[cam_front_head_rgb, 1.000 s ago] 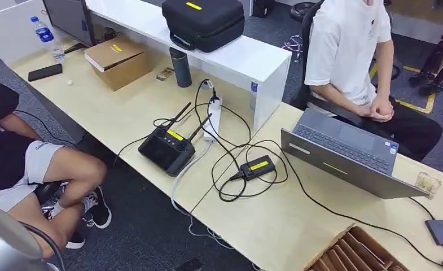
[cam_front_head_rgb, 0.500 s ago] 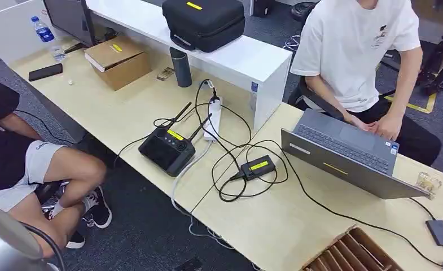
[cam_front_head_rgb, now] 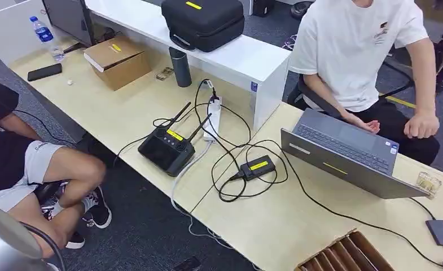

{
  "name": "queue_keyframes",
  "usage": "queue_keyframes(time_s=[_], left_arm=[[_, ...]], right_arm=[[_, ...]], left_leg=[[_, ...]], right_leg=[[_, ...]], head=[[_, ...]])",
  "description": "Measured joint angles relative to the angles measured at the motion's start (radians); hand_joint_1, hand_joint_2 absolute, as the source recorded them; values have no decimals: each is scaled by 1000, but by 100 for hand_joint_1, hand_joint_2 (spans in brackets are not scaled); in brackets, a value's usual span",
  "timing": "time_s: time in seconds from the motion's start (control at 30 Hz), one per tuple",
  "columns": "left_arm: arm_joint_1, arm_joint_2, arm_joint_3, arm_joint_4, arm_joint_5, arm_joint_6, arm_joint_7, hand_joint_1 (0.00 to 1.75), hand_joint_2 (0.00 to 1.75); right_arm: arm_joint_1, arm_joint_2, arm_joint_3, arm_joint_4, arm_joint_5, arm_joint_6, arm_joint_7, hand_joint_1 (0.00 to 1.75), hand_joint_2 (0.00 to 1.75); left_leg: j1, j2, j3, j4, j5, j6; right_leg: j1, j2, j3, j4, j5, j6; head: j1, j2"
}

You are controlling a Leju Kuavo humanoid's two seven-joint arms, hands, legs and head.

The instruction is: Pass the card to the sensor for recognition and then transmit it.

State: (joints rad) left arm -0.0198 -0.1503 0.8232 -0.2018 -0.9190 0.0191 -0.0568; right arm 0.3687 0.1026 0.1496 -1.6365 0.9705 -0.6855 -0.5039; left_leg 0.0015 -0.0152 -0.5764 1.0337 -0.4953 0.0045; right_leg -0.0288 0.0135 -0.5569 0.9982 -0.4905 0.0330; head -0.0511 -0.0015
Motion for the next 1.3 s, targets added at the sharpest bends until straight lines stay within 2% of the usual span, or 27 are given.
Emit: queue_keyframes(time_s=[0.07, 0.1, 0.13, 0.2, 0.3, 0.47, 0.53, 0.6, 0.63, 0.7, 0.73, 0.8, 0.83, 0.9, 1.0, 1.17, 1.3], left_arm=[[0, 0, 0, 0, 0, 0, 0, 0, 175], [0, 0, 0, 0, 0, 0, -1, 0, 175], [0, 0, 0, 0, -1, 0, -1, 0, 175], [0, 0, 1, 0, -3, 0, -2, 0, 175], [0, 0, 2, 0, -12, -2, -2, 0, 175], [0, 0, 2, 0, -23, -8, -2, 0, 175], [-6, 12, 5, -2, 2, 10, -18, 0, 175], [-13, 29, -7, -4, 162, 41, -5, 0, 175], [-13, 30, -50, 0, 348, 56, 14, 0, 175], [-7, 45, -210, 0, 766, 64, 23, 0, 175], [-3, 48, -322, 0, 921, 64, 23, 0, 175], [0, 50, -494, 2, 1070, 64, 27, 0, 175], [1, 50, -558, 3, 1066, 65, 29, 0, 175], [5, 49, -659, 6, 951, 65, 32, 0, 175], [7, 56, -750, 8, 903, 65, 33, 0, 175], [9, 64, -838, 8, 885, 62, 36, 0, 175], [11, 67, -870, 8, 883, 61, 36, 0, 175]], right_arm=[[4, 2, 0, -15, 0, 0, 1, 175, 175], [6, 2, 0, -21, 1, 0, 2, 51, 175], [7, 2, 0, -25, 1, 0, 2, 0, 175], [8, 2, 2, -29, 11, 0, 27, 0, 175], [6, -2, 9, -24, 62, 0, 112, 0, 175], [-1, -9, 11, -2, 117, 1, 149, 0, 175], [-6, -12, 13, 11, 126, 0, 160, 0, 175], [-15, -15, 19, 24, 130, 1, 172, 0, 175], [-20, -16, 22, 31, 132, 0, 175, 0, 175], [-22, -17, 27, 39, 134, 1, 179, 0, 175], [-24, -19, 29, 44, 134, 0, 179, 0, 175], [-30, -21, 32, 51, 136, 0, 179, 0, 175], [-31, -21, 34, 54, 136, 1, 180, 0, 175], [-38, -23, 40, 68, 129, 1, 193, 0, 175], [-55, -25, 54, 95, 117, 1, 205, 0, 175], [-103, -26, 82, 159, 106, 0, 209, 0, 175], [-127, -26, 95, 194, 106, 0, 209, 0, 175]], left_leg=[[0, 0, 0, 0, 0, 0], [0, 0, 0, 0, 0, 0], [0, 0, 0, 0, 0, 0], [0, 0, 0, 0, 0, 0], [0, 0, 0, 0, 0, 0], [0, 0, 0, 0, 0, 0], [0, 0, 0, 0, 0, 0], [1, 0, -1, 0, 0, 0], [1, 0, 0, 0, 0, 0], [0, 0, 0, 0, 0, 0], [0, 0, 0, 0, 0, 0], [1, 0, 0, 0, 0, 0], [0, 0, 0, 0, 0, 0], [0, 0, -1, 0, 0, 0], [0, 0, -1, 0, 0, 0], [1, 0, 0, 0, 0, 0], [1, 0, 0, 0, 0, 0]], right_leg=[[0, 0, 0, 0, 0, 0], [0, 0, 0, 0, 0, 0], [0, 0, 0, 0, 0, 0], [0, 0, 0, 0, 0, 0], [0, 0, 0, 0, 0, 0], [0, 0, 0, 0, 0, 0], [0, 0, 0, 0, 0, 0], [2, -1, 0, 0, 0, 0], [1, 0, 0, 0, 0, 0], [0, 0, 0, 0, 0, 0], [0, 0, 0, 0, 0, 0], [0, 0, 0, 0, 0, 0], [0, 0, 0, 0, 0, 0], [0, 0, 0, 0, 0, 0], [0, 0, 0, 0, 0, 0], [1, 0, 0, 0, 0, 0], [1, 0, 0, 0, 0, 0]], head=[[0, 0], [0, 0], [0, 0], [0, 0], [0, 0], [0, 0], [0, 0], [2, 0], [-1, 0], [-2, 0], [0, 0], [0, 0], [0, 0], [0, 0], [0, 0], [0, 0], [0, 0]])
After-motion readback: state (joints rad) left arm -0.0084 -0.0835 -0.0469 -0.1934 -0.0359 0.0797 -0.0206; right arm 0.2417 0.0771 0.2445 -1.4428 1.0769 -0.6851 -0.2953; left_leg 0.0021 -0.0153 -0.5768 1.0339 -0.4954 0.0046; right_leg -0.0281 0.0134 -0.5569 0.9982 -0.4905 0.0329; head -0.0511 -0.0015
